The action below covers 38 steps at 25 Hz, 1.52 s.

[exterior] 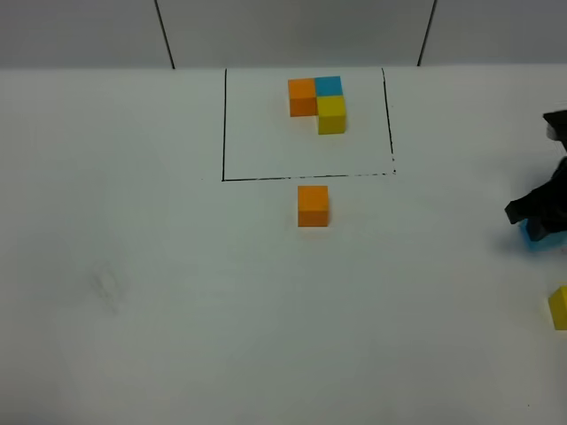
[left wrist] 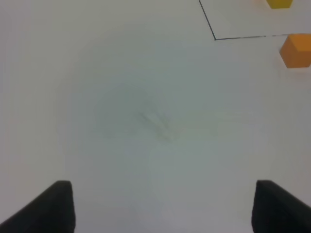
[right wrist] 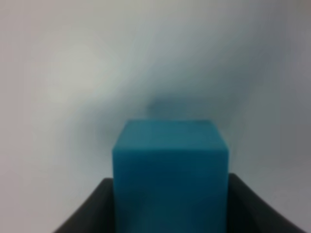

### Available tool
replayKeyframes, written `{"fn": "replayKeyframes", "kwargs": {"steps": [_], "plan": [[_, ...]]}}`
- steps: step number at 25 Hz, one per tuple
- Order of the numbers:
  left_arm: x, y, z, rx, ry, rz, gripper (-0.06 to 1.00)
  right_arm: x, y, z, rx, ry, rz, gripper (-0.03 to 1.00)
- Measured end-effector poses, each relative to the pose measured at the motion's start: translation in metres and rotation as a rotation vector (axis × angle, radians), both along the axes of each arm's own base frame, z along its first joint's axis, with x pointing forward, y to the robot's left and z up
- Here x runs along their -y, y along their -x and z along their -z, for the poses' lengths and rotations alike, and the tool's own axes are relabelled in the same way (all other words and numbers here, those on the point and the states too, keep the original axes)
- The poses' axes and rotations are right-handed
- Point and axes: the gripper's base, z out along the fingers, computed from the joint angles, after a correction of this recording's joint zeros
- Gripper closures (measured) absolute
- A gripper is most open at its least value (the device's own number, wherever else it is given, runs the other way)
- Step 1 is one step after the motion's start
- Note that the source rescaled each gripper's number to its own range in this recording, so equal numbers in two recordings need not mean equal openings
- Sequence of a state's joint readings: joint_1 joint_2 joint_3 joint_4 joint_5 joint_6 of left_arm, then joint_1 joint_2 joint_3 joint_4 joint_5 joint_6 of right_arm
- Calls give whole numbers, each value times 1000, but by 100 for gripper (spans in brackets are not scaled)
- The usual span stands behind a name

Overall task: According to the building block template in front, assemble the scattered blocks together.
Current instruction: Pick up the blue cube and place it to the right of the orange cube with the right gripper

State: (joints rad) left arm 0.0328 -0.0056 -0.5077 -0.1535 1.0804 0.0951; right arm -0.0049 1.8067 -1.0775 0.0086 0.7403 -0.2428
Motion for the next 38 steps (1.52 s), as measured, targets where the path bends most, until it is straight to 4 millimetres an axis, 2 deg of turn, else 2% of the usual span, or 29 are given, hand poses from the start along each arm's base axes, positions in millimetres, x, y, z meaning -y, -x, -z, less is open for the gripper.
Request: {"fn": "replayKeyframes", "kwargs": {"steps": [3, 7, 11, 18, 23, 28, 38], "plan": [[0, 0, 0, 0, 0, 0, 23, -44, -3, -16, 13, 107, -358, 73], [0, 0, 0, 0, 0, 0, 23, -102, -2, -23, 4, 256, -933, 73], [0, 0, 0, 0, 0, 0, 23, -140, -14, -23, -32, 286, -1172, 73], [0, 0, 0, 0, 0, 0, 23, -184, -50, -9, -57, 288, -1252, 73], [0, 0, 0, 0, 0, 0, 23, -205, -66, 6, -74, 216, -1257, 73], [0, 0, 0, 0, 2, -1, 23, -211, -72, 27, -96, 179, -1262, 73], [0, 0, 0, -1, 4, -2, 23, -215, -72, 30, -86, 138, -1249, 73]]}}
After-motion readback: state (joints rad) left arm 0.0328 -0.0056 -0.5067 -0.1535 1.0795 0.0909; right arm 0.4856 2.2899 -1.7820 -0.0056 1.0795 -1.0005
